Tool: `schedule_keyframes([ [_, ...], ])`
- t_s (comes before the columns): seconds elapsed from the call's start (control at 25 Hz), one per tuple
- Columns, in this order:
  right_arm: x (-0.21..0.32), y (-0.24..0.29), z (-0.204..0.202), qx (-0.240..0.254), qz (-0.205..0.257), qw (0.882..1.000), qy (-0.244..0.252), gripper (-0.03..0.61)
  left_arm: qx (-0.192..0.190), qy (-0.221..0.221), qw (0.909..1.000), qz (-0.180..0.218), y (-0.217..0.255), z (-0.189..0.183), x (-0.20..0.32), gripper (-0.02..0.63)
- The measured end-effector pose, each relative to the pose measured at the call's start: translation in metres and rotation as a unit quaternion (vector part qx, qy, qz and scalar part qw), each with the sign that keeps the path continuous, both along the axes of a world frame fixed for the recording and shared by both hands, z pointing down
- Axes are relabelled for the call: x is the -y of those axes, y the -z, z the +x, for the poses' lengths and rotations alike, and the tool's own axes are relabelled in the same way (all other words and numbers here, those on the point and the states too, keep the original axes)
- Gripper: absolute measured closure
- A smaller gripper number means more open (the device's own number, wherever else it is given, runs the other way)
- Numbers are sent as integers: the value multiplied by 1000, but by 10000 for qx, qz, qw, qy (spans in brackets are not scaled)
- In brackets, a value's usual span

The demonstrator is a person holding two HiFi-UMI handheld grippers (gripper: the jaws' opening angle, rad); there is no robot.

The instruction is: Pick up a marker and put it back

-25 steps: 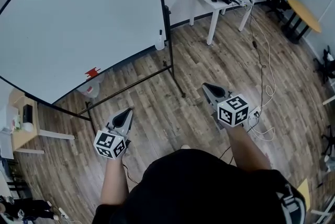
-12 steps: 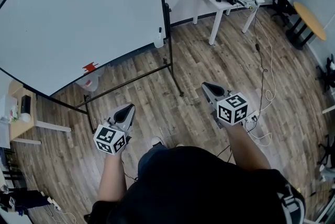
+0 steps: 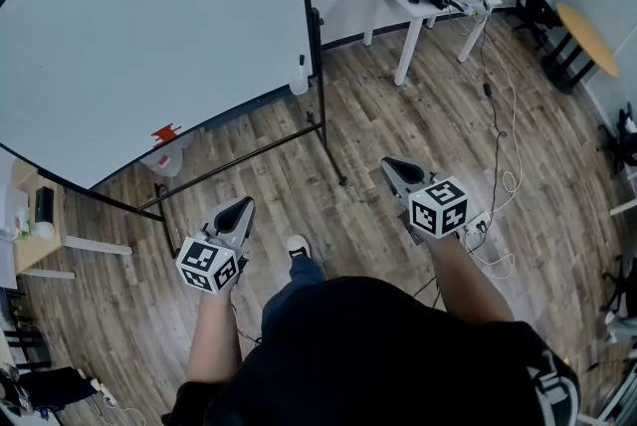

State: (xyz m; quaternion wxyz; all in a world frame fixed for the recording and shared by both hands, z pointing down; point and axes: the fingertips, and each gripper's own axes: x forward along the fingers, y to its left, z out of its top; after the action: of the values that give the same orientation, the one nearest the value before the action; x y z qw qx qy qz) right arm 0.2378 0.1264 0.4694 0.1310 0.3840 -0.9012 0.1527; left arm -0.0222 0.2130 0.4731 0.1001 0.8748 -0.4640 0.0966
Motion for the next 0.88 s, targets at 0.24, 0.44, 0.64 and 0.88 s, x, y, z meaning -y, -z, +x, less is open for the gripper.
schedule_keyframes([
  [0.24,27,-4,-12,-139,14,9999,-87,581,-53,-57,10000,-14,-5,-13,29,595],
  [0.44,52,-13,-29,-232,-64,9997,-101,581,-116,-98,9999,-41,-11,-30,58,595],
  [0.64,81,-21,-48,-302,-138,9994,-120,581,-166,-130,9997,-104,-21,-46,88,595],
  [0.88,118,-27,-68,-360,-190,9991,-142,581,-189,-146,9996,-148,-24,-66,128,595],
])
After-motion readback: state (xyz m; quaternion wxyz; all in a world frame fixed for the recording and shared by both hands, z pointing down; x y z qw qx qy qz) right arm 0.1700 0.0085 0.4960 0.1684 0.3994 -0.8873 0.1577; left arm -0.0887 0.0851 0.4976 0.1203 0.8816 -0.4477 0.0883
